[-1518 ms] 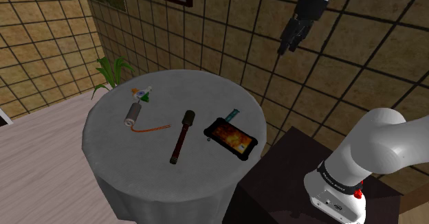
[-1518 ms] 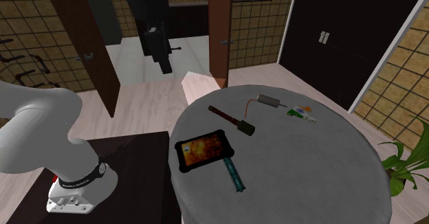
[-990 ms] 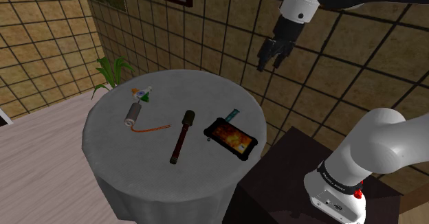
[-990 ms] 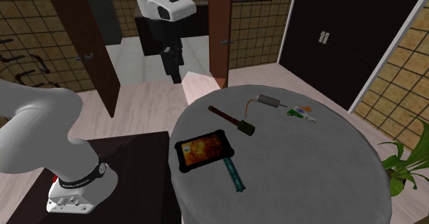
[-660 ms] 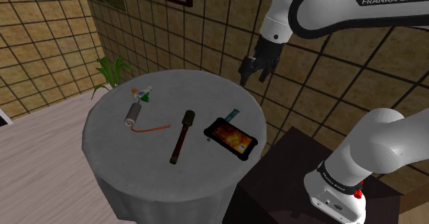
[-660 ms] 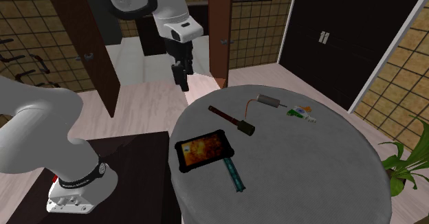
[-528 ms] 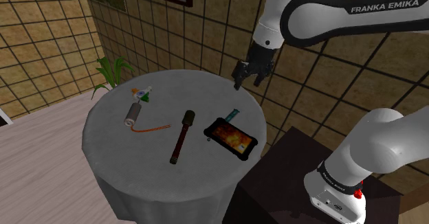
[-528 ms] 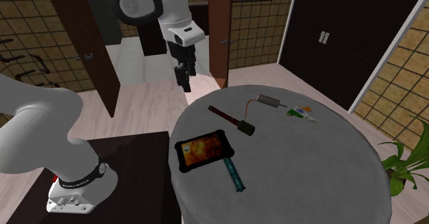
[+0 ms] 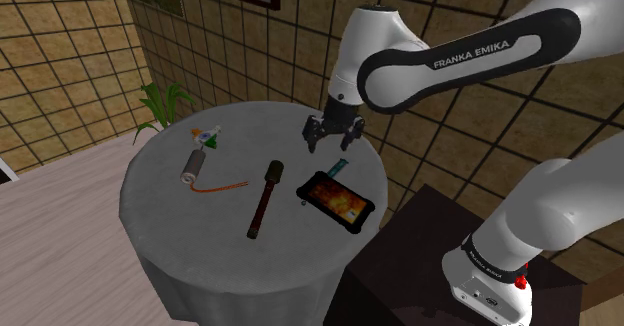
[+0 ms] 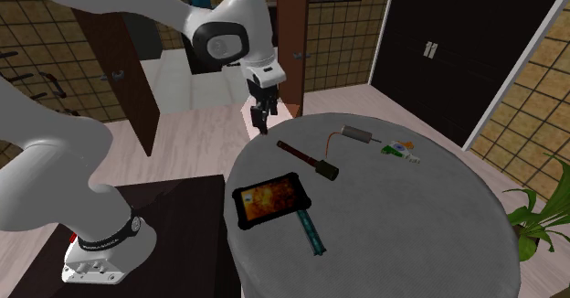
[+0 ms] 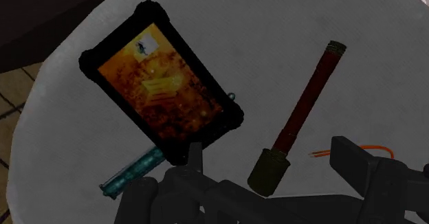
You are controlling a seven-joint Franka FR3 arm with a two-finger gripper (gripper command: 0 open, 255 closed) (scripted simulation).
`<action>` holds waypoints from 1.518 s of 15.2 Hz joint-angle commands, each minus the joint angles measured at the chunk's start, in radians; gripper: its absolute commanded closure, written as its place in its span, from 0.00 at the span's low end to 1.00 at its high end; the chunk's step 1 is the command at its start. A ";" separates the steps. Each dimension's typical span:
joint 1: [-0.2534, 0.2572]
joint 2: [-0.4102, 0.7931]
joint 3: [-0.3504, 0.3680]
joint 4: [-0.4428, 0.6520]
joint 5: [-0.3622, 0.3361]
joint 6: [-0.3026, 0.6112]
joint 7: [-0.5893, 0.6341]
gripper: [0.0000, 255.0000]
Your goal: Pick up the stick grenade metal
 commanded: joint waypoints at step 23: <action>0.171 0.933 -0.085 0.524 -0.614 0.275 0.952 0.00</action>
